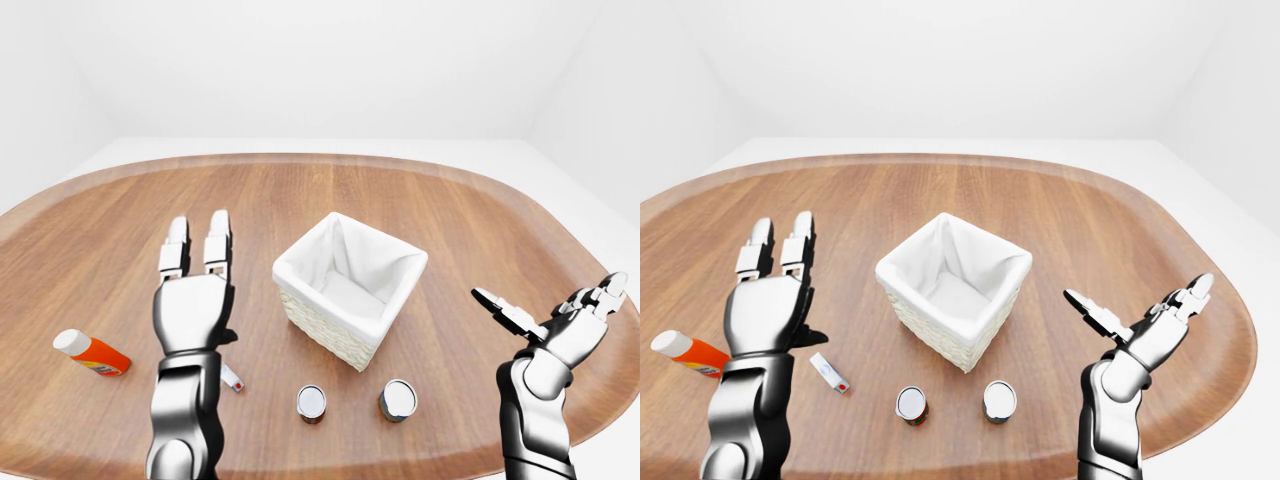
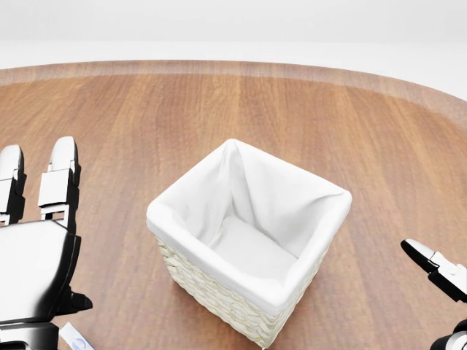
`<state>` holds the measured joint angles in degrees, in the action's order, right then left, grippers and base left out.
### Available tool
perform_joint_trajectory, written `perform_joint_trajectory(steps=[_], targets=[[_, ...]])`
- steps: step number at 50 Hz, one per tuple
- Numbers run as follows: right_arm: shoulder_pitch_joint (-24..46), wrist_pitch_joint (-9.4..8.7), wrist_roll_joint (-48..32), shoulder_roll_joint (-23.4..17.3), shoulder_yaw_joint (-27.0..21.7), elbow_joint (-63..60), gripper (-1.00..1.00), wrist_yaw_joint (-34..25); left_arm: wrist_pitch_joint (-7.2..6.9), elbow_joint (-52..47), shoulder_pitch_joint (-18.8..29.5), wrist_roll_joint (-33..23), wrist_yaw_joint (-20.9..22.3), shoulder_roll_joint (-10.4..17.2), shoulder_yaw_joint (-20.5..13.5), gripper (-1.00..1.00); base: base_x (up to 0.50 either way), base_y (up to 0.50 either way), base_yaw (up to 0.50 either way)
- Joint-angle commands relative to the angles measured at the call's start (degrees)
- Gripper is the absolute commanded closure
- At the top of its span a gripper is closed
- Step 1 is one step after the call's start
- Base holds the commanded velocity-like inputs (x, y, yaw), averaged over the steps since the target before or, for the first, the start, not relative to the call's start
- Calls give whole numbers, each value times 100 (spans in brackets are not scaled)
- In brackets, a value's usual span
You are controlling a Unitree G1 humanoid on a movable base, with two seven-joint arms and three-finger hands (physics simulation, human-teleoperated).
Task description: Pick up the alphabet soup and the cream cheese box, and put them in the basket.
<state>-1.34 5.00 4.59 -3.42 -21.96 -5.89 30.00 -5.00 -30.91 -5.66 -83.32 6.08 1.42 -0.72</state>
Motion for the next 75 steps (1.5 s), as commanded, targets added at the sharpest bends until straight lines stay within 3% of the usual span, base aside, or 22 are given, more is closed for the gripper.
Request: perform_joint_trajectory(steps=[1,12,18,23,41,51,59,64,75], targets=[[-13,0,-18,0,6,-37,-100,0,0,-379,-385,-54,292,-46,14,-100,0,0,0],[-6,0,-47,4,7,-10,-100,0,0,-852,-935,-89,478,-140,1,-100,0,0,0],[-5,0,-48,3,5,-23,-100,0,0,-879,-1356,-435,613,-139,142,-100,0,0,0],[-3,0,-53,-1,9,-7,-100,0,0,-654,-1526,-719,382,-77,270,-100,0,0,0],[-16,0,-72,7,7,-11,-100,0,0,45,-1865,-660,-287,8,55,-100,0,0,0],[-11,0,-73,4,7,-13,-100,0,0,317,-2137,-669,-730,59,109,-100,0,0,0],[-23,0,-84,11,13,-48,-100,0,0,1241,-1895,-678,-1216,164,86,-100,0,0,0],[8,0,-84,2,17,46,-100,0,0,1279,-1864,-717,-1240,228,94,-100,0,0,0],[-7,0,-70,-2,17,28,-100,0,0,2514,-1342,-591,-1774,381,110,-100,0,0,0]])
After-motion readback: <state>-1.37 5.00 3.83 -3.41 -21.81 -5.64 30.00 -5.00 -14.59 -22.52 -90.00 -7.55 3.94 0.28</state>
